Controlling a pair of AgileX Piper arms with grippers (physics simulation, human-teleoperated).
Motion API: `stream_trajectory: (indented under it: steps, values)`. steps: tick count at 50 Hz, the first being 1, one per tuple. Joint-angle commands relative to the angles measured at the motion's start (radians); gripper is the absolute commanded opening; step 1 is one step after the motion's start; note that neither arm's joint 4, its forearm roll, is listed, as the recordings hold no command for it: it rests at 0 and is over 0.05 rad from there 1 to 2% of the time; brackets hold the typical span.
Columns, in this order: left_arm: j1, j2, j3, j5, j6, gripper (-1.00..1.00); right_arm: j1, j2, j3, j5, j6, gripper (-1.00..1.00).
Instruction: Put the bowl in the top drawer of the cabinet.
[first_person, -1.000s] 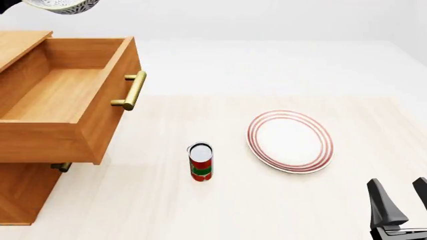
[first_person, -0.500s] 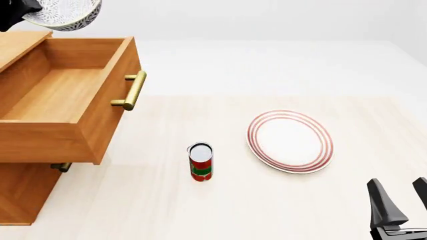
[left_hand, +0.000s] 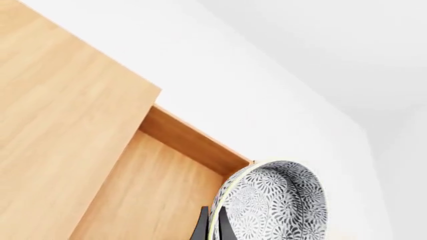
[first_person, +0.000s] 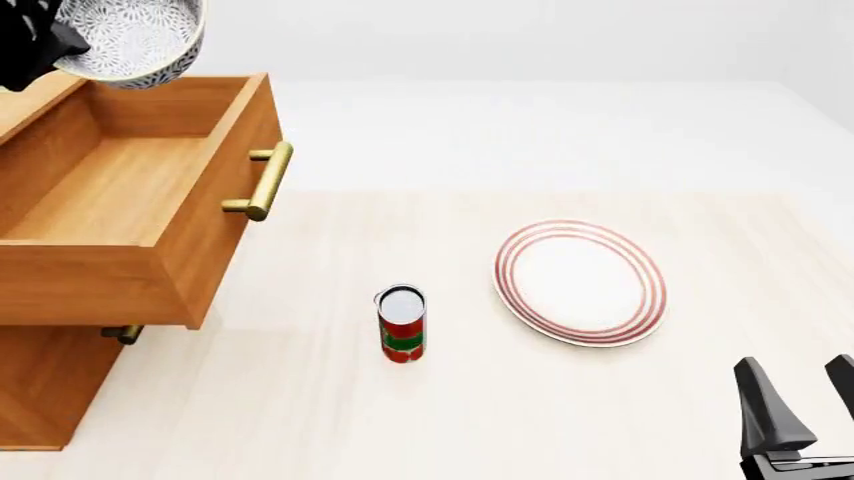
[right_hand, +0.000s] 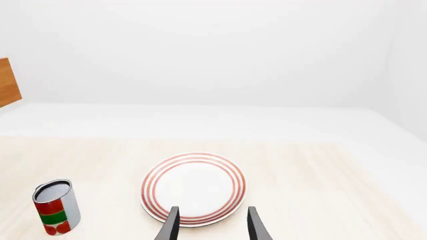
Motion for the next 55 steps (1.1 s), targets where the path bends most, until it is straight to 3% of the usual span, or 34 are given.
stream_trajectory:
  steps: [1,55]
  values:
    - [0.011,-0.001,0.012,-0.004,0.009,-1.00,0.000,0.000,0.000,0.000,0.000,1.00]
    - [0.056,0.024,0.113,-0.047,0.024,-1.00,0.000,0.000,0.000,0.000,0.000,1.00]
